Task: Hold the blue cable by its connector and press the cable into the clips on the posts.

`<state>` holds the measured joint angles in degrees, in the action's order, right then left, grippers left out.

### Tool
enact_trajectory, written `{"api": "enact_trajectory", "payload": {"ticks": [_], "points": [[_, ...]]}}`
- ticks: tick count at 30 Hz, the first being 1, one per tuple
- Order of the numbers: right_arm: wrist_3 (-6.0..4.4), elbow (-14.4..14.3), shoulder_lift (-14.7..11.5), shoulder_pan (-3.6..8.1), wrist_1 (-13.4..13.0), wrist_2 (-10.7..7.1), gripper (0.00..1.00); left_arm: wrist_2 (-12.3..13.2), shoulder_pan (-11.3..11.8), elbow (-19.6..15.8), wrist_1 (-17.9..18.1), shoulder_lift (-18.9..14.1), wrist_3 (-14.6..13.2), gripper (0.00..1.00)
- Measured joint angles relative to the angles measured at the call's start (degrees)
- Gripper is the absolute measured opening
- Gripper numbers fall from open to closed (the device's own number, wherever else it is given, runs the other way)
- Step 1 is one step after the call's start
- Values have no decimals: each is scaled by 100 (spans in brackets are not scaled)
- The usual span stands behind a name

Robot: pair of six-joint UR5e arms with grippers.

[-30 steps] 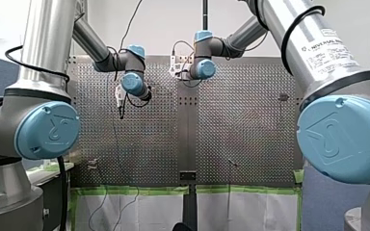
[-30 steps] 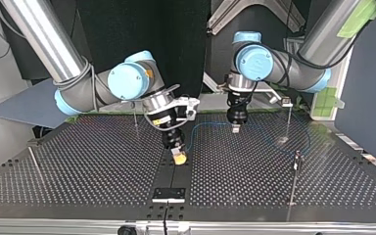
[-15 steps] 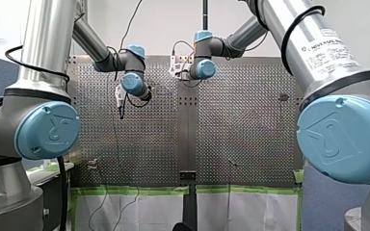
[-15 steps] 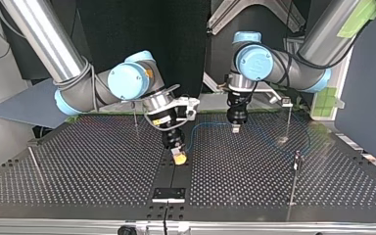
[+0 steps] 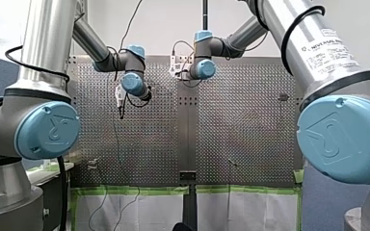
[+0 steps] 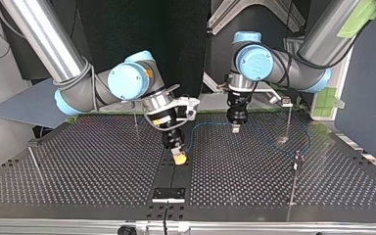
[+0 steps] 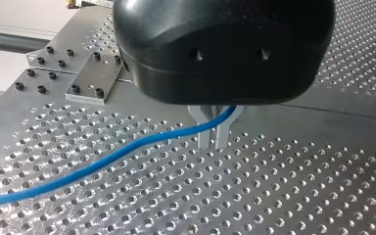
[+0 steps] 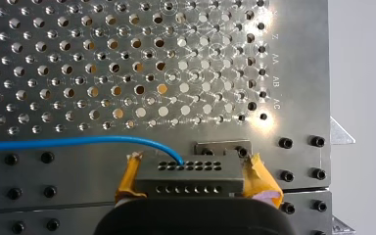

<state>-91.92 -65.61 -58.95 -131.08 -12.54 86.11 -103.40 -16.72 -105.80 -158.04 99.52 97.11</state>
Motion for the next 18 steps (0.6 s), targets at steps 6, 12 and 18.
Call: {"api": "enact_trajectory", "payload": {"ticks": [6, 12, 18], "points": [[0, 0, 0, 0, 0, 0, 37, 0, 0, 0, 0, 0, 0, 0], [1, 0, 0, 0, 0, 0, 37, 0, 0, 0, 0, 0, 0, 0], [0, 0, 0, 0, 0, 0, 43, 0, 0, 0, 0, 0, 0, 0]]}}
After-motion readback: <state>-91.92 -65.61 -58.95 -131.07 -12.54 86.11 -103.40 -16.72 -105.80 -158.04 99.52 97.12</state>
